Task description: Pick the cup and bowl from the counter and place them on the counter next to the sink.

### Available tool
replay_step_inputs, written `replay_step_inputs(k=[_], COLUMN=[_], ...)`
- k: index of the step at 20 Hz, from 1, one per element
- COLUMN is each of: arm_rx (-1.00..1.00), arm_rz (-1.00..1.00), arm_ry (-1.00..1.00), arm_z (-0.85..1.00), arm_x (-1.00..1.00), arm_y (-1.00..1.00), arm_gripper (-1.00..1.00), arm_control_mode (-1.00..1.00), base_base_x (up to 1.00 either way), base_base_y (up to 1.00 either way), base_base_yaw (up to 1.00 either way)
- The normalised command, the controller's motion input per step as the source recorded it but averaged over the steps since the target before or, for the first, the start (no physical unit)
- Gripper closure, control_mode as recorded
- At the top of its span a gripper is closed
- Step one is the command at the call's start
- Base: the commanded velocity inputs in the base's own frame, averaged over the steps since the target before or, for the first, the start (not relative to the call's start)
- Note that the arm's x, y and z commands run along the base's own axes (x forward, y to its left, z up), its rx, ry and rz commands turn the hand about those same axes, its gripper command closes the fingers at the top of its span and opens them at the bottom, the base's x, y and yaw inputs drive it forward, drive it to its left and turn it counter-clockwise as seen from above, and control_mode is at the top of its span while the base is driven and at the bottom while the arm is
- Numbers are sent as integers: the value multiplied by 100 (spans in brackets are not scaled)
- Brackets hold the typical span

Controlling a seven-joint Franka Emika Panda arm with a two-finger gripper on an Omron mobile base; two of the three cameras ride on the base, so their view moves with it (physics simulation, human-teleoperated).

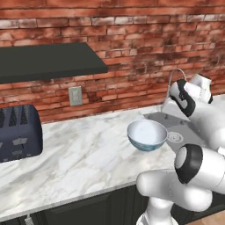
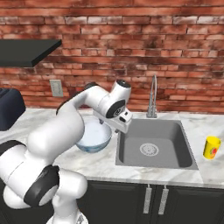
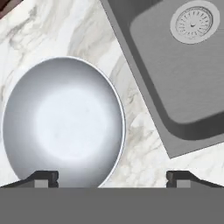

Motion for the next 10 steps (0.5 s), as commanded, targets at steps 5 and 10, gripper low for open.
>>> replay_step_inputs(k=[5, 10], arm_rx=[-2, -11], arm_rz=[0, 0], arm_ry=[-18, -11], arm_z=[78, 59], arm_x=[-100, -98], arm_y=[2, 22], arm_gripper=[-100, -100], arm_control_mode=[-100, -100], base_base_x=[0, 0], base_base_y=[0, 0], base_base_yaw=[0, 0])
